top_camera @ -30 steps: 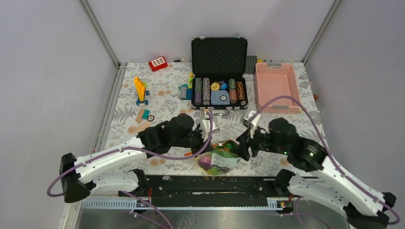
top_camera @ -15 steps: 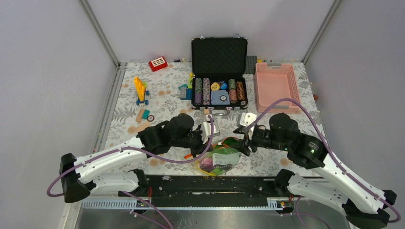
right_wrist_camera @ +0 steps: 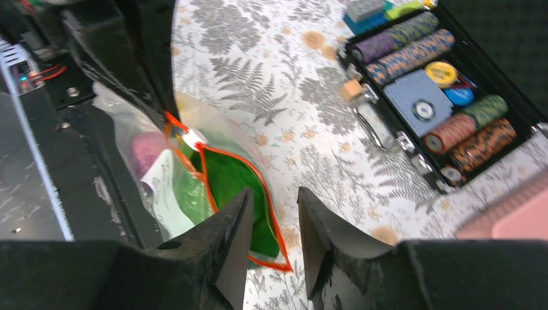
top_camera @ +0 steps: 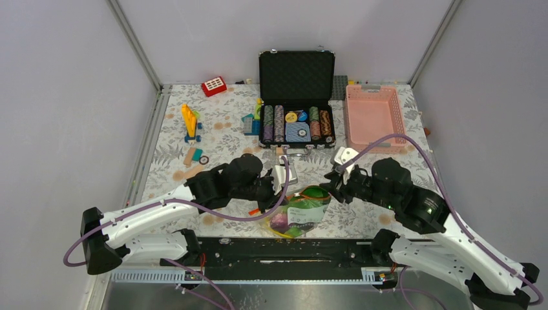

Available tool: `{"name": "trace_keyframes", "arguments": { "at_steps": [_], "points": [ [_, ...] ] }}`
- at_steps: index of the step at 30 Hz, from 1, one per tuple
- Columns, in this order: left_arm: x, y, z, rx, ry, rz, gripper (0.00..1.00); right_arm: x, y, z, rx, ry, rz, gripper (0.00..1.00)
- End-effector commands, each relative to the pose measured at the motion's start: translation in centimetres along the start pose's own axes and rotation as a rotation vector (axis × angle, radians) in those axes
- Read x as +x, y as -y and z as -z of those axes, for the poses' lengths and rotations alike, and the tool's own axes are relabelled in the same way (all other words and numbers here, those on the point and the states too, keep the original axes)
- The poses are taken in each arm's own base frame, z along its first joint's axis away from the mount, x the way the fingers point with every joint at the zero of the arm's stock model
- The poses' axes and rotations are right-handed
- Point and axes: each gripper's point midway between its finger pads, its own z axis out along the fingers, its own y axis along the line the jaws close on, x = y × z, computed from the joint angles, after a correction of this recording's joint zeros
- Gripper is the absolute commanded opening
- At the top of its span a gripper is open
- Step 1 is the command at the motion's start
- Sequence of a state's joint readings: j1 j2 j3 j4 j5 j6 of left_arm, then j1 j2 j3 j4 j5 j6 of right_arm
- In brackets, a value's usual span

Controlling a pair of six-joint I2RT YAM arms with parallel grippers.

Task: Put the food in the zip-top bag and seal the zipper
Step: Adjust the fake vegetable in the zipper food storage bag.

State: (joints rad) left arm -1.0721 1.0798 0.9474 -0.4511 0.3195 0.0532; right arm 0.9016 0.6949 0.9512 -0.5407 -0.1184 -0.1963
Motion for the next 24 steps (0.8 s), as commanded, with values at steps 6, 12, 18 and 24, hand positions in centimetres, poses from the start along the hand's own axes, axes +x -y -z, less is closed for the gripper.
{"name": "trace_keyframes", "arguments": {
  "at_steps": [6, 12, 18, 24],
  "points": [
    [-3.3, 0.2, 0.5, 0.017, 0.090, -0.046, 0.00, 3.4, 2.5, -0.3, 0.158, -0.122, -0.021, 0.40],
    [-3.4, 0.2, 0.3, 0.020, 0.086, -0.045, 0.00, 3.8, 1.9, -1.4, 0.117, -0.151, -0.024, 0.34],
    [-3.5, 0.1, 0.2, 0.019, 0.084, -0.046, 0.00, 3.8, 0.3, -2.1, 0.024, -0.139, -0.033, 0.30],
    [-3.5, 0.1, 0.1, 0.017, 0.081, -0.045, 0.00, 4.3, -0.8, -2.1, -0.043, -0.148, -0.025, 0.43]
  ]
}}
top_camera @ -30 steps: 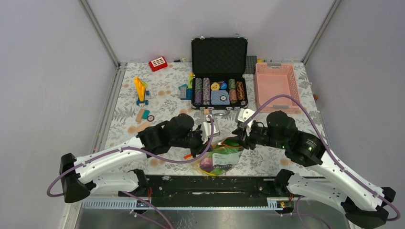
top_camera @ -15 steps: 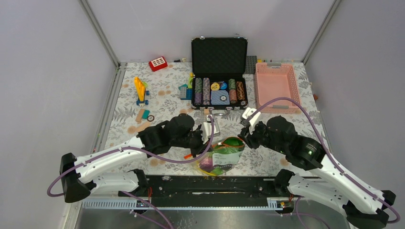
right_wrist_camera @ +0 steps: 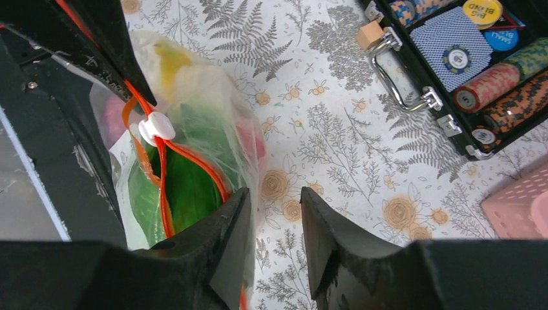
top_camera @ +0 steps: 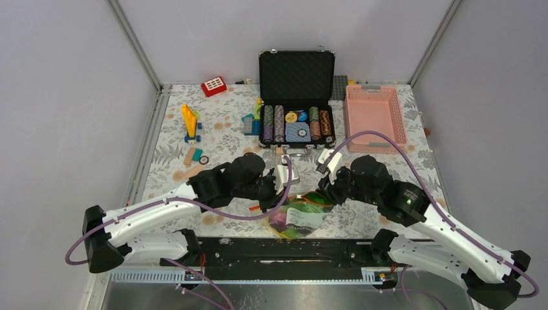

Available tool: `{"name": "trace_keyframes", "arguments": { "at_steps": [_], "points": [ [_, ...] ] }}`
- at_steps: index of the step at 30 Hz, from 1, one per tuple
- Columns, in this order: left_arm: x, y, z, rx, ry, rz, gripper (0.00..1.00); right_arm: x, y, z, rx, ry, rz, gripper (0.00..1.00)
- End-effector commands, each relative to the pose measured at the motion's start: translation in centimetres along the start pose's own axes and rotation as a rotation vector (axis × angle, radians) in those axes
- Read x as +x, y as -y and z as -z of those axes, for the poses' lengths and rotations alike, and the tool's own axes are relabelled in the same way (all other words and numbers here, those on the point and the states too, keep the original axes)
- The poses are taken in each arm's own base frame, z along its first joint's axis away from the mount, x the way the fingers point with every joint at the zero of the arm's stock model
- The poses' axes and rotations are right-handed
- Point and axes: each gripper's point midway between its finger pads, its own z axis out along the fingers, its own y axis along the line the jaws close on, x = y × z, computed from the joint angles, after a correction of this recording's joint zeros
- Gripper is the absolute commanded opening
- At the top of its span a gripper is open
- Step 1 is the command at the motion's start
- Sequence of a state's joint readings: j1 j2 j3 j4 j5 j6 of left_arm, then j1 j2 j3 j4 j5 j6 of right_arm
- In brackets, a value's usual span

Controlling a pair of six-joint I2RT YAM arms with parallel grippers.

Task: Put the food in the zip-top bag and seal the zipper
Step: Adjust the fake vegetable in the zipper food storage bag.

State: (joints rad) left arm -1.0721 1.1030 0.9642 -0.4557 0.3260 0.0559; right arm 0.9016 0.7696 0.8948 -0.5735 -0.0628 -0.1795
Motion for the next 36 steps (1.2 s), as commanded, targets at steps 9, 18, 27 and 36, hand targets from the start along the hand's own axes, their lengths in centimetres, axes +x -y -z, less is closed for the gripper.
{"name": "trace_keyframes", "arguments": {
  "at_steps": [9, 18, 27, 36],
  "points": [
    [-3.4, 0.4, 0.5, 0.025, 0.086, -0.052, 0.00, -2.2, -2.5, 0.6, -0.151, 0.099, 0.073, 0.54],
    [-3.0, 0.8, 0.5, 0.052, 0.074, -0.069, 0.00, -1.6, -0.3, 2.5, -0.010, 0.135, 0.082, 0.81],
    [-2.8, 1.7, 0.8, 0.104, 0.070, -0.091, 0.00, -0.8, 0.4, 2.7, 0.034, 0.136, 0.091, 0.87],
    [-3.0, 1.4, 0.7, 0.085, 0.069, -0.083, 0.00, -1.5, 0.1, 2.5, 0.015, 0.150, 0.060, 0.87]
  ]
}}
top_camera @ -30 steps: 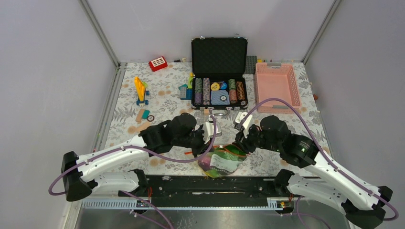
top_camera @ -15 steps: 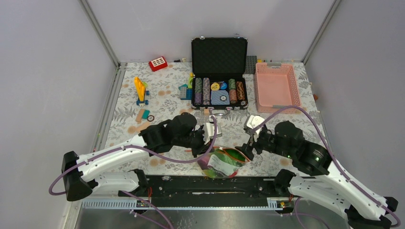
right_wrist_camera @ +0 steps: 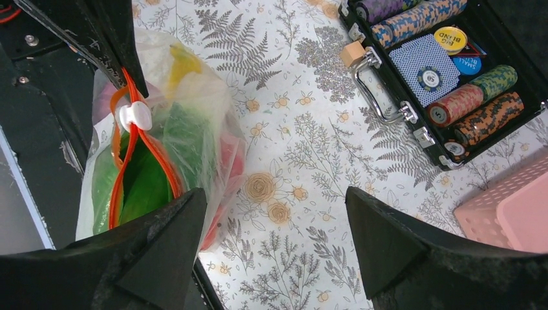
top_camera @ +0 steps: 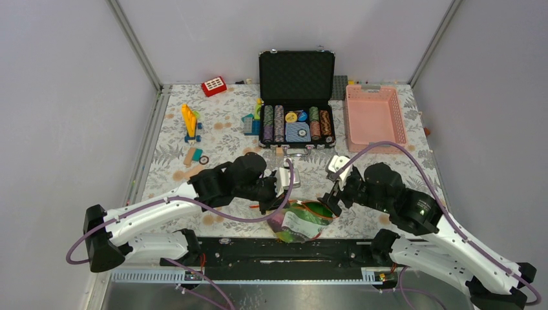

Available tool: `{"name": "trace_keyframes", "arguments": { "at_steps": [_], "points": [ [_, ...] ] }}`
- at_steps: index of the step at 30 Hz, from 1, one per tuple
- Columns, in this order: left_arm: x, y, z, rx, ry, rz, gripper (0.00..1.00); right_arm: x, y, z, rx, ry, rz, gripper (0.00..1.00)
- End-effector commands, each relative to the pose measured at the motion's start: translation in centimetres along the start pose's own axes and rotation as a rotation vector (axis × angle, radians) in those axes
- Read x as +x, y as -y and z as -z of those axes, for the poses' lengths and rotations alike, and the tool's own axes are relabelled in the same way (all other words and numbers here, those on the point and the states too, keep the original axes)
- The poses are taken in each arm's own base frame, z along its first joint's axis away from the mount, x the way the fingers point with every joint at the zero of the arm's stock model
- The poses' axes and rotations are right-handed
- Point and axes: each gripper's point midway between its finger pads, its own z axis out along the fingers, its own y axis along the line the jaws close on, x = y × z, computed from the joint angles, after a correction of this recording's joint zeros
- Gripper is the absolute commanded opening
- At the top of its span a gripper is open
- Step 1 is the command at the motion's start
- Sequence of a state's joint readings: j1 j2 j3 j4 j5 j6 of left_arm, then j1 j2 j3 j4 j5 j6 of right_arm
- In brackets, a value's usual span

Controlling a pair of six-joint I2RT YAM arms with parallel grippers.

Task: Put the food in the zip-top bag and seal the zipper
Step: Adjust the fake vegetable in the zipper food storage bag.

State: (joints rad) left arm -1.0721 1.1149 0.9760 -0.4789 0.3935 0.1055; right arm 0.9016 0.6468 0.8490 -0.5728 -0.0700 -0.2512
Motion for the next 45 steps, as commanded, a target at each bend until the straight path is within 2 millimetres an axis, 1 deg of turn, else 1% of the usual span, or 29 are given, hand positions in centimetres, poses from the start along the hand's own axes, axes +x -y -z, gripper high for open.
{"name": "trace_keyframes", "arguments": {
  "at_steps": [1, 3, 5, 8, 11, 14, 18, 19, 24, 28, 29, 31, 35, 37, 40, 41, 42, 43, 45],
  "points": [
    [-3.3, 0.3, 0.8, 0.013, 0.086, -0.044, 0.00, -1.9, 0.3, 0.6, 0.023, 0.087, -0.026, 0.87],
    [-3.2, 0.3, 0.8, 0.012, 0.086, -0.043, 0.00, -2.6, 0.5, 1.0, 0.036, 0.117, -0.048, 0.88],
    [-3.2, 0.3, 0.8, 0.011, 0.085, -0.040, 0.00, -2.9, 0.2, 1.3, 0.023, 0.130, -0.060, 0.89],
    [-3.2, 0.3, 0.9, 0.011, 0.087, -0.041, 0.00, -2.6, -0.5, 1.4, -0.014, 0.111, -0.063, 0.90],
    [-3.1, 0.3, 1.0, 0.007, 0.088, -0.042, 0.00, -1.4, 0.0, 0.9, 0.021, 0.055, -0.098, 0.90],
    [-3.1, 0.4, 1.1, 0.010, 0.090, -0.044, 0.00, -0.5, -0.2, 0.2, 0.010, 0.010, -0.096, 0.90],
    [-3.2, 0.5, 1.3, 0.013, 0.096, -0.048, 0.00, 0.5, 1.2, -0.5, 0.093, -0.048, -0.109, 0.90],
    [-3.2, 0.5, 1.3, 0.012, 0.097, -0.049, 0.00, 0.7, 1.3, -0.6, 0.097, -0.068, -0.110, 0.90],
    [-3.5, 0.7, 1.5, 0.018, 0.106, -0.057, 0.00, 2.5, 0.9, -2.0, 0.083, -0.158, -0.128, 0.85],
    [-3.7, 0.9, 1.6, 0.028, 0.113, -0.061, 0.00, 4.1, -0.2, -3.4, 0.025, -0.234, -0.145, 0.81],
    [-3.7, 0.9, 1.6, 0.030, 0.112, -0.062, 0.00, 4.4, -0.7, -3.7, 0.001, -0.249, -0.147, 0.78],
    [-3.8, 1.0, 1.6, 0.033, 0.115, -0.064, 0.00, 4.8, -1.1, -4.2, -0.023, -0.272, -0.151, 0.68],
    [-4.1, 0.9, 1.6, 0.028, 0.119, -0.062, 0.00, 4.7, -1.6, -4.4, -0.056, -0.271, -0.154, 0.36],
    [-4.2, 0.7, 1.6, 0.021, 0.117, -0.059, 0.00, 4.6, -2.0, -4.2, -0.079, -0.261, -0.155, 0.24],
    [-4.4, 0.4, 1.4, 0.006, 0.116, -0.054, 0.00, 4.5, -2.6, -3.9, -0.114, -0.246, -0.150, 0.10],
    [-4.4, 0.2, 1.4, -0.002, 0.114, -0.049, 0.00, 4.3, -2.7, -3.8, -0.121, -0.236, -0.148, 0.03],
    [-4.5, 0.0, 1.2, -0.012, 0.111, -0.042, 0.06, 4.1, -2.8, -3.7, -0.125, -0.227, -0.148, 0.00],
    [-4.4, -0.1, 1.1, -0.016, 0.105, -0.036, 0.14, 4.0, -2.9, -3.6, -0.130, -0.216, -0.147, 0.00],
    [-4.5, -0.2, 0.6, -0.012, 0.097, -0.031, 0.21, 3.4, -3.2, -3.4, -0.151, -0.189, -0.144, 0.00]
  ]
}}
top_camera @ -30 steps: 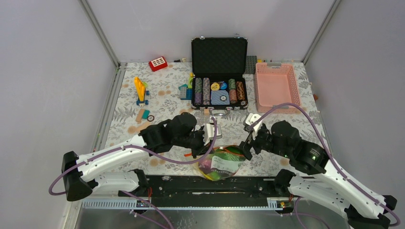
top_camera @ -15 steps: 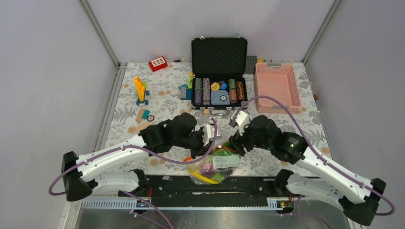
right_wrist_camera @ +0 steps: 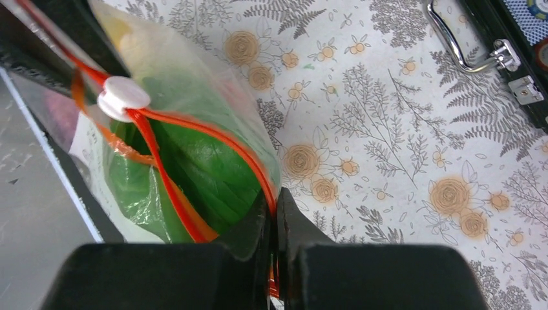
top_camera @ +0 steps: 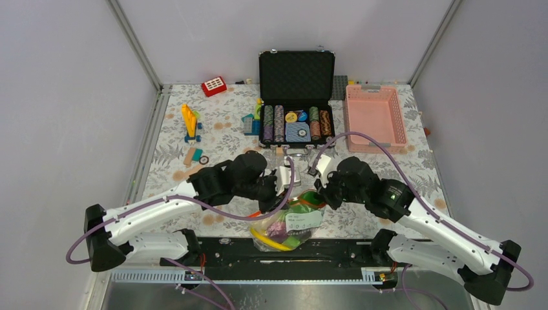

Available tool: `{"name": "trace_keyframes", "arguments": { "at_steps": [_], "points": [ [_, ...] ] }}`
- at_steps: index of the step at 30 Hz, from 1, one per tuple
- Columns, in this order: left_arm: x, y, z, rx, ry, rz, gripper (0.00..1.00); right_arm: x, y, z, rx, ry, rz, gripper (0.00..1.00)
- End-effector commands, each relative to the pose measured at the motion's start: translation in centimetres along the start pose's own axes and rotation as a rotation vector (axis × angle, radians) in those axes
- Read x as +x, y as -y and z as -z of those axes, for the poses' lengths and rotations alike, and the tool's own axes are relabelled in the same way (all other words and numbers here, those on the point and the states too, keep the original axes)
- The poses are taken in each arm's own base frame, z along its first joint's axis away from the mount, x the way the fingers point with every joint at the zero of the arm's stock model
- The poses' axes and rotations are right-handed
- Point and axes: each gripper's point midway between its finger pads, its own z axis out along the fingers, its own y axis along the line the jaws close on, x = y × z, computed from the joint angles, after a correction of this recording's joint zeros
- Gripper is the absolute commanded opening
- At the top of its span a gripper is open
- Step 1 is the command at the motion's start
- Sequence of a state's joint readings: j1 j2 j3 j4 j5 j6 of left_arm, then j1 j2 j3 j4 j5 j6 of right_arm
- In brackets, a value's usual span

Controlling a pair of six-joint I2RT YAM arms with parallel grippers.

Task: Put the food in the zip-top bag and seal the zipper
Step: Adjust the fake vegetable in the zipper food storage bag.

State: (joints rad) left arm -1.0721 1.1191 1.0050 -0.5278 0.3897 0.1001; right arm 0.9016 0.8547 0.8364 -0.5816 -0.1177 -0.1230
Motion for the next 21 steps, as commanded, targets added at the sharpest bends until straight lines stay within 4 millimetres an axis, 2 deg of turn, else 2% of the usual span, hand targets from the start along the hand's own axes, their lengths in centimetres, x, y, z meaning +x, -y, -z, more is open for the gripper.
{"name": "trace_keyframes", "arguments": {
  "at_steps": [1, 4, 6, 8, 12, 16, 18, 21],
  "points": [
    [-4.5, -0.4, -0.1, -0.003, 0.110, -0.040, 0.27, -0.3, -1.6, 0.6, -0.084, 0.036, 0.015, 0.00],
    [-4.6, -0.6, -0.8, -0.003, 0.095, -0.028, 0.29, -0.5, -2.0, 0.9, -0.105, 0.049, 0.017, 0.00],
    [-4.4, -0.9, -1.0, -0.012, 0.078, -0.024, 0.17, -0.6, -1.7, 1.0, -0.083, 0.059, 0.008, 0.00],
    [-4.4, -1.3, -1.1, -0.030, 0.069, -0.017, 0.00, -0.7, -1.4, 1.3, -0.066, 0.072, -0.001, 0.00],
    [-5.6, -0.5, -0.4, -0.006, 0.121, -0.038, 0.00, 0.2, -1.5, 0.9, -0.066, 0.029, -0.016, 0.00],
    [-6.8, 0.1, 0.6, 0.001, 0.202, -0.072, 0.00, 2.5, 0.5, 0.3, 0.050, -0.095, -0.046, 0.00],
    [-6.8, 0.3, 1.0, 0.000, 0.219, -0.080, 0.00, 2.9, 1.3, 0.5, 0.101, -0.129, -0.058, 0.00],
    [-6.5, 0.3, 1.2, -0.004, 0.220, -0.082, 0.00, 2.0, 1.9, 1.1, 0.131, -0.092, -0.050, 0.11]
  ]
}}
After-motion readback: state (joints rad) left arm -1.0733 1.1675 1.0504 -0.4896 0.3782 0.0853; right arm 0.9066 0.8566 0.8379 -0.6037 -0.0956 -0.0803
